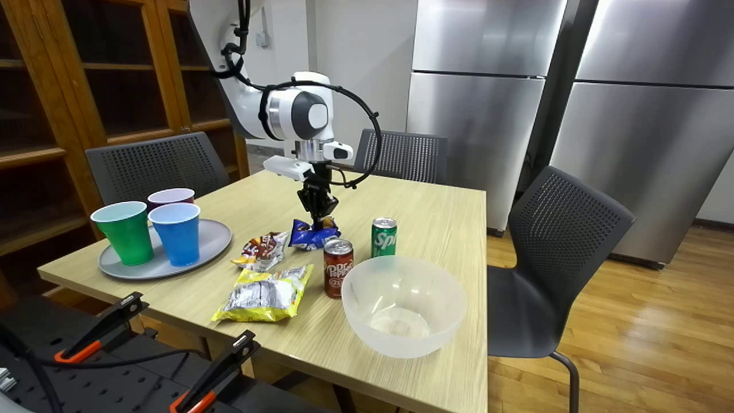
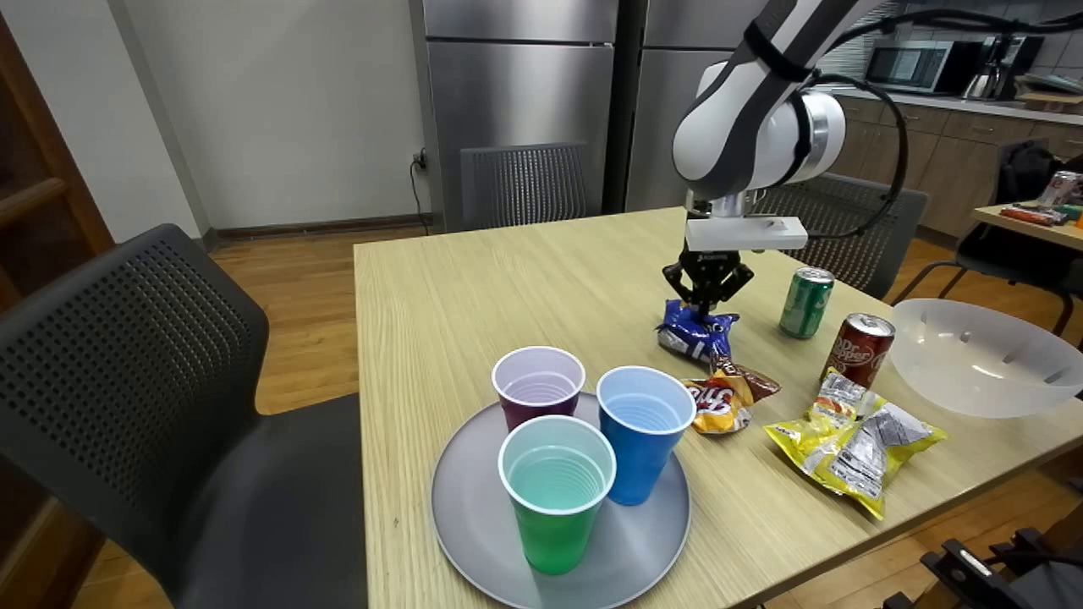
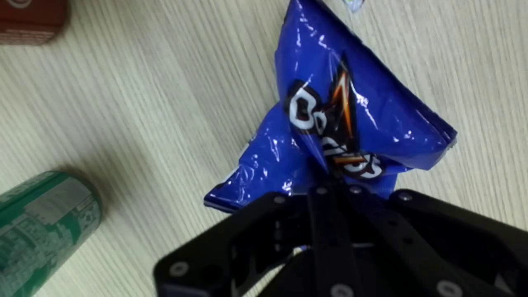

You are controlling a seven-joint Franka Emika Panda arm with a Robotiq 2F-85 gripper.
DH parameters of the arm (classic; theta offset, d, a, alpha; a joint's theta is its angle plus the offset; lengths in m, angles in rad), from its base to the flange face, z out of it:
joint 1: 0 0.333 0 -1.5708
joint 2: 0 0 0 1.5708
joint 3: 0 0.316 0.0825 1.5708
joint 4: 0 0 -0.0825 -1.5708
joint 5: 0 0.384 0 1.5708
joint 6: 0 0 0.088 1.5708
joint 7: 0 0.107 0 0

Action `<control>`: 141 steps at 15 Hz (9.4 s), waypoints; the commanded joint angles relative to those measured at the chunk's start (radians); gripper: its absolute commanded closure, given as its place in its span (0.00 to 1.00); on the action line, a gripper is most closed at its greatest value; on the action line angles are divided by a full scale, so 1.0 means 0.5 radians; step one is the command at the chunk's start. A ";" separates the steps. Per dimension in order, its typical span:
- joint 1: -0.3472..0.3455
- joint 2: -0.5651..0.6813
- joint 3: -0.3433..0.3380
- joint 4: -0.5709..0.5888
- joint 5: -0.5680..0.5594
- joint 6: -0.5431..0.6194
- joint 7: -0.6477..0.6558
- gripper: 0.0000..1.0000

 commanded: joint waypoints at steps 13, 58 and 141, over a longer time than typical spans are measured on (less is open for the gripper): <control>-0.002 -0.511 -0.004 -0.373 0.039 0.115 -0.044 1.00; -0.566 -1.056 -0.542 -1.225 -0.203 0.286 0.860 1.00; 0.057 -0.915 -0.155 -1.674 -0.146 0.599 1.334 0.00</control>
